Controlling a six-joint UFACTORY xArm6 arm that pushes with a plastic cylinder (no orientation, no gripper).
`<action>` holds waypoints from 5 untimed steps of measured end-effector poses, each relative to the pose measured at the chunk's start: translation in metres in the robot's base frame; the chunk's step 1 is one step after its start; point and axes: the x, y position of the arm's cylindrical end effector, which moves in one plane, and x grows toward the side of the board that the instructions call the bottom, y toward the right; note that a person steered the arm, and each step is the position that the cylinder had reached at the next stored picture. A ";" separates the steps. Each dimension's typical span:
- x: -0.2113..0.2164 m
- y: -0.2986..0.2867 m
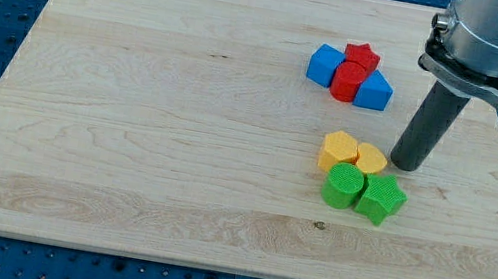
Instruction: Push green circle along with green star a bit right
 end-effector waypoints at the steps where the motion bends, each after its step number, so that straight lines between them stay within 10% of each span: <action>1: -0.003 0.009; 5: -0.017 0.013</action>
